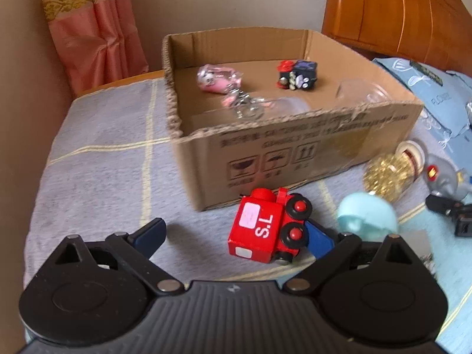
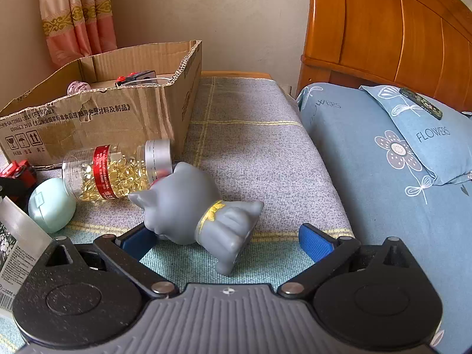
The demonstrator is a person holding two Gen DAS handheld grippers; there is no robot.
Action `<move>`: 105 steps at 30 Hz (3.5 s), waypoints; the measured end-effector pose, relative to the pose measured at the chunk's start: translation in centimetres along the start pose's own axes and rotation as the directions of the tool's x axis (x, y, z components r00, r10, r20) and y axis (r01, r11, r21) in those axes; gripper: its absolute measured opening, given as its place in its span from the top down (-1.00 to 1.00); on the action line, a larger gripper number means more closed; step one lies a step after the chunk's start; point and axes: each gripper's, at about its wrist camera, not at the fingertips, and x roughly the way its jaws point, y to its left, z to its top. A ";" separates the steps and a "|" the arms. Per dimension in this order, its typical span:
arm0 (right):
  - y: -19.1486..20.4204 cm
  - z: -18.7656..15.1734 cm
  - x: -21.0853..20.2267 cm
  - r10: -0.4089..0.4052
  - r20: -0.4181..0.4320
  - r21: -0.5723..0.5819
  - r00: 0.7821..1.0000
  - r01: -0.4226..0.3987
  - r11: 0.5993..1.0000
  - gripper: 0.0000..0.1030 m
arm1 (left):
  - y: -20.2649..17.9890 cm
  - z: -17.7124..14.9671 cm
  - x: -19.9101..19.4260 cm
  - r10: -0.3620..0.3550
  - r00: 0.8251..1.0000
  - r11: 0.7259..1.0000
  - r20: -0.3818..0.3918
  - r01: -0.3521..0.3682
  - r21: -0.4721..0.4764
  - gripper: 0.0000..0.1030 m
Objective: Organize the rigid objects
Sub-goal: 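Close the left tool on the red S.L toy train while the right tool approaches the grey elephant, then close the right tool on the grey elephant toy while the left tool holds the train, then carry the train and elephant into the cardboard box and open both tools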
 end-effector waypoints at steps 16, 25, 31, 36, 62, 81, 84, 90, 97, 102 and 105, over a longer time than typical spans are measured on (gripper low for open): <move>0.0 -0.1 0.0 -0.004 -0.001 0.005 1.000 0.004 1.000 -1.00 | -0.7 -0.1 -0.3 -0.091 0.995 0.995 0.036 0.089 0.040 0.04; 1.9 0.8 -0.5 0.087 -0.028 0.000 0.996 -0.087 0.996 -1.00 | 0.6 -1.4 -1.3 -0.027 0.999 0.999 0.021 0.026 0.024 0.05; 1.5 1.4 0.1 0.068 -0.023 0.044 0.997 -0.067 0.997 -0.97 | 0.6 -1.6 -1.5 -0.023 0.999 0.999 0.022 0.023 0.024 0.05; 0.8 1.5 -0.6 0.047 0.007 0.069 0.999 -0.047 0.997 -0.91 | 0.4 -1.3 -1.1 -0.024 0.999 0.999 0.024 0.024 0.023 0.05; 1.1 2.3 -3.0 0.075 -0.003 -0.118 0.997 -0.075 0.990 -0.49 | 0.6 -1.6 -2.9 -0.069 0.997 0.997 -0.046 0.071 0.034 0.07; 2.6 7.2 -8.4 0.301 0.017 -0.268 0.954 -0.285 0.920 -0.49 | -0.4 1.5 -8.3 -0.138 0.988 0.981 -0.069 0.146 0.130 0.07; 3.3 8.4 -8.6 0.321 0.034 -0.290 0.947 -0.298 0.909 -0.49 | -0.5 2.6 -8.9 -0.149 0.987 0.977 -0.054 0.155 0.145 0.07; 4.7 11.1 -8.0 0.350 0.053 -0.312 0.935 -0.317 0.895 -0.49 | -0.7 5.5 -9.3 -0.154 0.988 0.974 -0.013 0.153 0.169 0.07; 7.0 13.7 -6.2 0.376 0.046 -0.351 0.926 -0.337 0.874 -0.49 | 0.0 9.7 -8.4 -0.135 0.990 0.977 0.034 0.127 0.171 0.07; 8.7 15.4 -4.1 0.378 0.028 -0.357 0.925 -0.344 0.868 -0.49 | 0.2 13.1 -6.5 -0.114 0.992 0.980 0.046 0.105 0.169 0.07; 9.6 16.2 -2.6 0.391 -0.005 -0.356 0.920 -0.367 0.859 -0.52 | 0.3 14.5 -5.4 -0.105 0.993 0.982 0.049 0.095 0.165 0.07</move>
